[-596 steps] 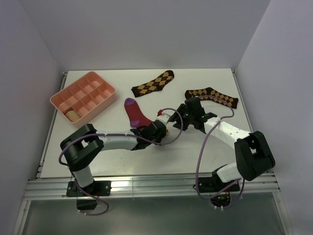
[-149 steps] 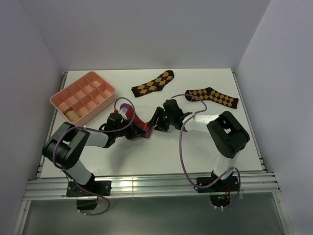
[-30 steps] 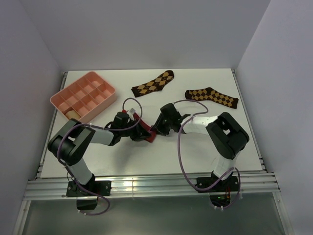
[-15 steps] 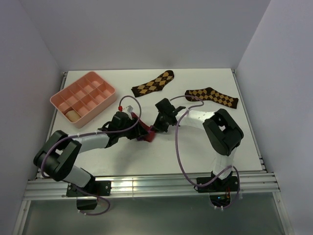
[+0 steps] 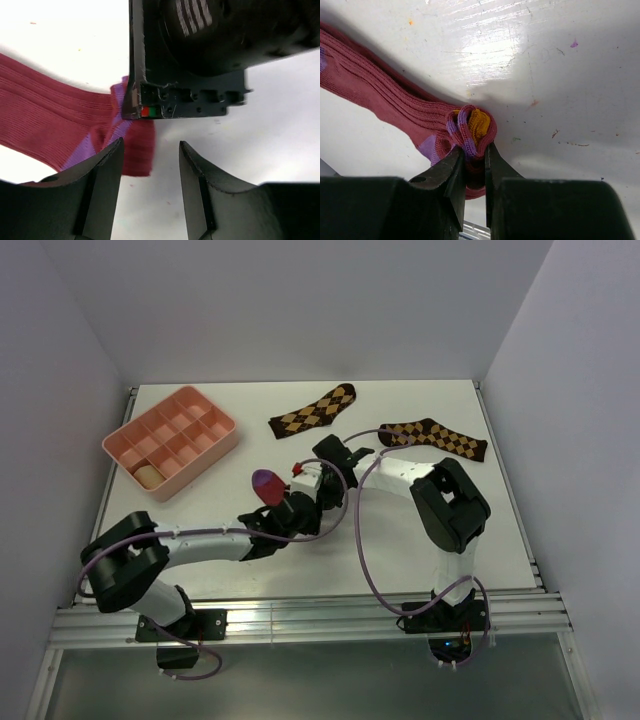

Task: Roll the socks
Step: Roll the sock at the center of the board.

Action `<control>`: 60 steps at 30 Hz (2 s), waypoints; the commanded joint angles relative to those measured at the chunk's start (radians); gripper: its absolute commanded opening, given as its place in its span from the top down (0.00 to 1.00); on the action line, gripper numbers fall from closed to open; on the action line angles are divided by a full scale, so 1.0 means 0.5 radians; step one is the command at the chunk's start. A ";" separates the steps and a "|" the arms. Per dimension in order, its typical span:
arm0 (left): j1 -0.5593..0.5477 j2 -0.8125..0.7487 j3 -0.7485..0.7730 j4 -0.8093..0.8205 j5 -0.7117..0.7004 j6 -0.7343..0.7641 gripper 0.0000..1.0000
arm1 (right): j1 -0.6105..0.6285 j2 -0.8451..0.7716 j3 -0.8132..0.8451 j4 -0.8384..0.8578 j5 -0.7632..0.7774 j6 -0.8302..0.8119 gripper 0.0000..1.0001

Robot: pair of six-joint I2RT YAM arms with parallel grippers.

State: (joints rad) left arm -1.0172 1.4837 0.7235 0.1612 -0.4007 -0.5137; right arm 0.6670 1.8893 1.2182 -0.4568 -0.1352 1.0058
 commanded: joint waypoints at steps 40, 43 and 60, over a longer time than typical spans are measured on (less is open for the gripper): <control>0.552 0.021 -0.180 -0.080 0.917 -0.384 0.99 | -0.088 -0.612 -0.497 0.714 0.080 0.164 0.30; 0.718 0.057 -0.156 -0.055 1.246 -0.439 0.99 | -0.058 -0.567 -0.556 0.794 0.059 0.176 0.30; 1.062 0.505 0.354 -0.583 1.805 -0.283 0.99 | 0.108 -0.260 -0.510 0.972 0.123 0.308 0.32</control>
State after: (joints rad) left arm -0.4900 1.7107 0.8791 -0.0525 0.4656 -0.6922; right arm 0.7059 1.7340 0.9306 -0.0051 -0.1097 1.1328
